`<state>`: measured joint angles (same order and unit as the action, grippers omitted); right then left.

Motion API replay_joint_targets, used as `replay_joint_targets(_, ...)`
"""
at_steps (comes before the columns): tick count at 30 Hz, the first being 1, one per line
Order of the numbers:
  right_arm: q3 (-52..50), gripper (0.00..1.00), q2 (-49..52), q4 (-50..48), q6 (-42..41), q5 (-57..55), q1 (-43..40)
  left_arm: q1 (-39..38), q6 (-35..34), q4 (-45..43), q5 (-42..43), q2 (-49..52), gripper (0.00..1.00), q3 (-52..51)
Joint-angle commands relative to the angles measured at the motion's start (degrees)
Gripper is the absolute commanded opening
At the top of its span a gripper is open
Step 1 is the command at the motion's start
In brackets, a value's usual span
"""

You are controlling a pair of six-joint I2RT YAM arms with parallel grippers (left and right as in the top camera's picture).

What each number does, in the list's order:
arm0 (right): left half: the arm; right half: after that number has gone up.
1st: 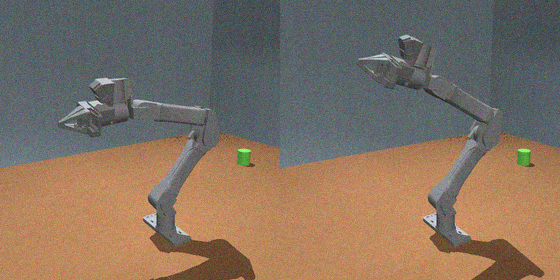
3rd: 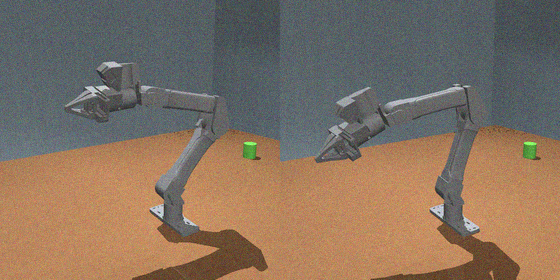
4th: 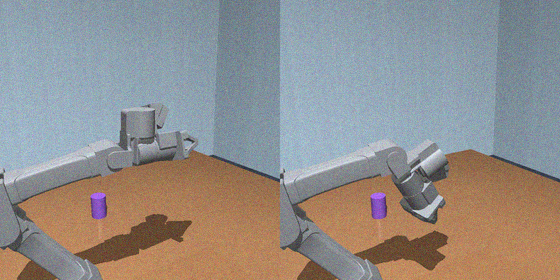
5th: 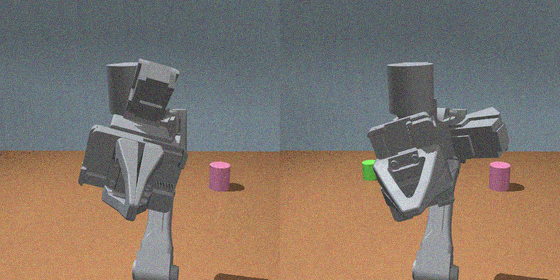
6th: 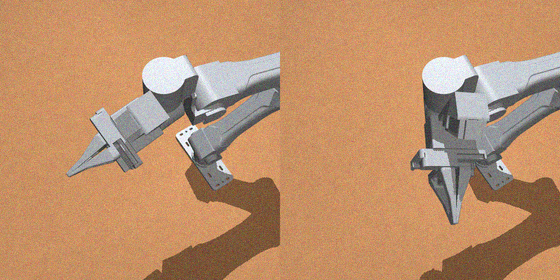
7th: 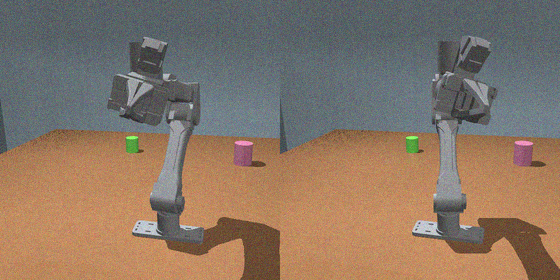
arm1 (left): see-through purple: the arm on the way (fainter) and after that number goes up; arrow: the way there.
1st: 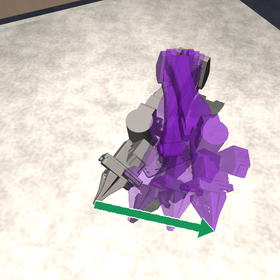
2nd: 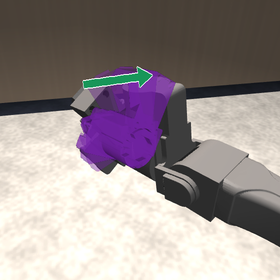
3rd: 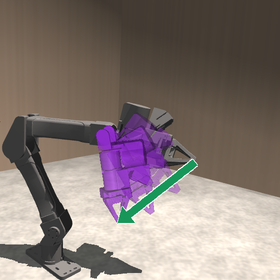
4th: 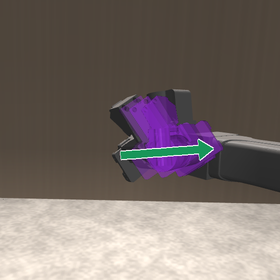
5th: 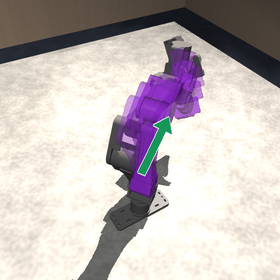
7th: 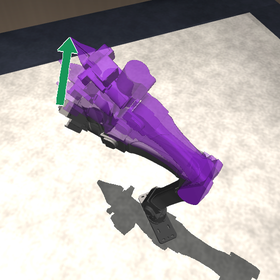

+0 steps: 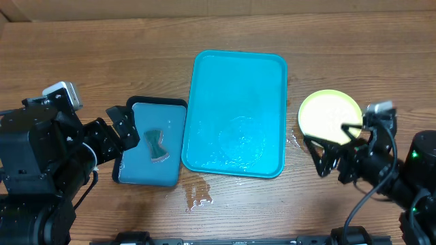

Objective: Clean dirty plates on tray and stack at the side

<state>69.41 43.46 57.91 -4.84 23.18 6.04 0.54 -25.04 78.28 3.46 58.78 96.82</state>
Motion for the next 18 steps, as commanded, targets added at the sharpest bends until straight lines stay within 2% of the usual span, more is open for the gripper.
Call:
replay_joint_targets(1, -6.1, 1.0, -2.0, -6.7, 0.4, -5.4, 0.4, 0.2, 0.7, 0.0, 0.6, 0.1, 1.0, 0.5)
replay_joint_targets(7, -29.2, 1.0, -15.4, -27.7, 0.3, -4.5, 0.2, 0.2, 0.7, 0.0, 0.6, 0.1, 1.0, 0.5)
replay_joint_targets(13, -48.5, 1.0, -31.1, -36.4, 0.4, -5.2, -0.5, 0.2, 0.7, 0.0, 0.6, 0.1, 1.0, 0.5)
replay_joint_targets(18, -56.6, 1.0, -42.8, -38.1, 0.4, -5.1, -3.0, 0.2, 0.7, 0.0, 0.6, 0.1, 1.0, 0.5)
